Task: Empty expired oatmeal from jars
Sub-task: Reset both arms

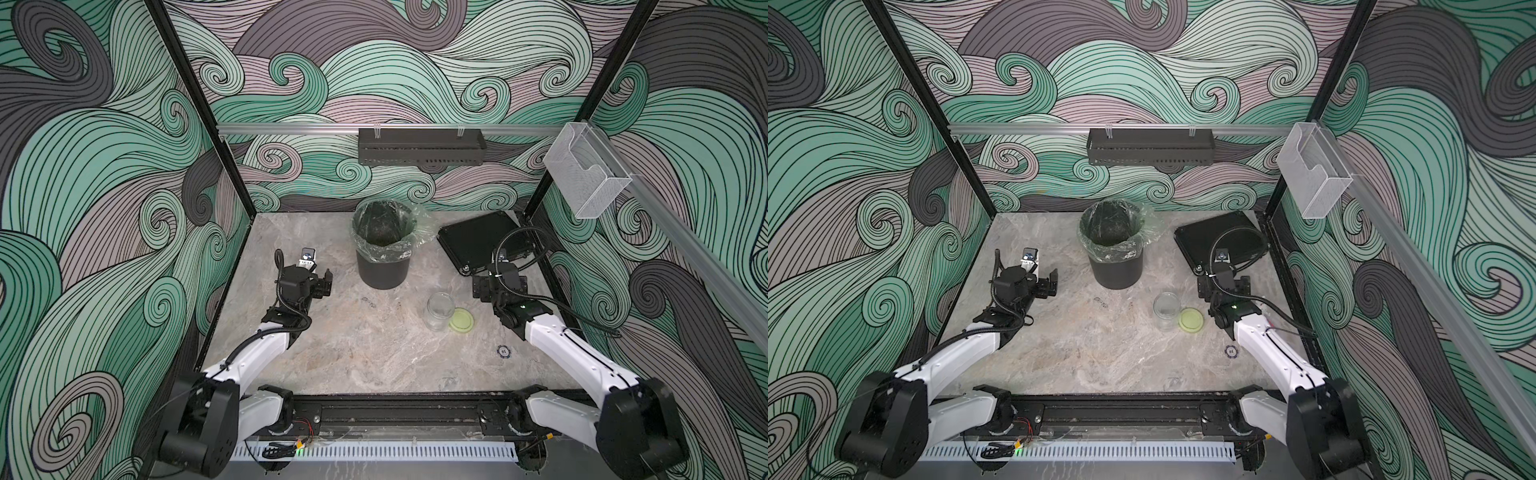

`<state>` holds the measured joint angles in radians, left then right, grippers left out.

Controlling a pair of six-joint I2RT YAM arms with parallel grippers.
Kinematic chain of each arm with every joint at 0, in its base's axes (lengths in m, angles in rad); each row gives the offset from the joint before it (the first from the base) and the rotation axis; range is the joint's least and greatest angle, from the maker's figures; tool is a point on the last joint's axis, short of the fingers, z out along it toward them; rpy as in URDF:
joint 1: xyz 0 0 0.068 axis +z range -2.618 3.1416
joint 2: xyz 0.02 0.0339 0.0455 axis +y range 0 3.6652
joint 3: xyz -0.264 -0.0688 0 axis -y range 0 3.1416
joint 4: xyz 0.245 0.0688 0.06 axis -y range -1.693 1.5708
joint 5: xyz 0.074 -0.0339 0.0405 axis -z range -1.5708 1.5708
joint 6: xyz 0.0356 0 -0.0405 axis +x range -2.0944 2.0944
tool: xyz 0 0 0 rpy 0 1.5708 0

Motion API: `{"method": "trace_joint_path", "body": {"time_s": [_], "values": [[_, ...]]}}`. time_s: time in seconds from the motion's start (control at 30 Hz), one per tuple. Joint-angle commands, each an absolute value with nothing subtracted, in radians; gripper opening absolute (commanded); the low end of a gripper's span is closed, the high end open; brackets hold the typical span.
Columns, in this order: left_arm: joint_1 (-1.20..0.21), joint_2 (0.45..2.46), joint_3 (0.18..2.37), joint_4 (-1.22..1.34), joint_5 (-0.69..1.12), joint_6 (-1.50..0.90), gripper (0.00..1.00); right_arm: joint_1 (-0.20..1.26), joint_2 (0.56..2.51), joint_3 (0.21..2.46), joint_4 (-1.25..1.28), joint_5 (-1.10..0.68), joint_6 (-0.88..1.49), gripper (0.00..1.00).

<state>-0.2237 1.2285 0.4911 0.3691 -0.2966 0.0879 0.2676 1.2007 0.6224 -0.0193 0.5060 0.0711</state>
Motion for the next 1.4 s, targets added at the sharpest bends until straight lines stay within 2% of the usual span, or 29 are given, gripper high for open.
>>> {"method": "trace_joint_path", "body": {"time_s": [0.0, 0.13, 0.27, 0.4, 0.53, 0.63, 0.67, 0.73, 0.8, 0.87, 0.9, 1.37], "values": [[-0.208, 1.28, 0.466, 0.529, -0.424, 0.112, 0.99, 0.234, 1.229, 0.558, 0.268, 0.534, 0.048, 0.99], [-0.159, 1.247, 0.403, 0.555, -0.43, 0.045, 0.99, 0.179, 1.248, 0.505, 0.328, 0.473, 0.077, 0.99], [-0.092, 1.306, 0.334, 0.744, -0.4, 0.01, 0.98, 0.153, 1.274, 0.385, 0.566, 0.434, 0.057, 0.99], [-0.051, 1.412, 0.347, 0.818, -0.334, -0.016, 0.99, 0.147, 1.329, 0.359, 0.717, 0.373, 0.011, 0.99], [-0.047, 1.563, 0.333, 1.005, -0.245, 0.042, 0.99, 0.126, 1.426, 0.339, 0.896, 0.342, -0.043, 0.99], [-0.025, 1.519, 0.399, 0.79, -0.213, 0.011, 0.99, 0.111, 1.583, 0.304, 1.128, 0.291, -0.058, 0.99], [-0.004, 1.51, 0.431, 0.731, -0.164, -0.003, 0.99, 0.113, 1.581, 0.298, 1.14, 0.291, -0.06, 0.99], [0.0, 1.53, 0.422, 0.773, -0.153, 0.012, 0.99, 0.105, 1.531, 0.307, 1.031, 0.281, -0.037, 0.99], [0.0, 1.511, 0.429, 0.732, -0.142, 0.003, 0.98, 0.074, 1.574, 0.31, 1.095, 0.26, -0.015, 0.99], [0.009, 1.537, 0.45, 0.723, -0.177, -0.013, 0.99, 0.064, 1.55, 0.377, 0.923, 0.225, -0.01, 0.99], [0.034, 1.535, 0.473, 0.676, -0.145, -0.037, 0.99, 0.062, 1.553, 0.386, 0.913, 0.219, -0.009, 0.99], [0.046, 1.528, 0.476, 0.663, -0.115, -0.048, 0.99, 0.064, 1.566, 0.383, 0.935, 0.208, -0.017, 0.99]]}}
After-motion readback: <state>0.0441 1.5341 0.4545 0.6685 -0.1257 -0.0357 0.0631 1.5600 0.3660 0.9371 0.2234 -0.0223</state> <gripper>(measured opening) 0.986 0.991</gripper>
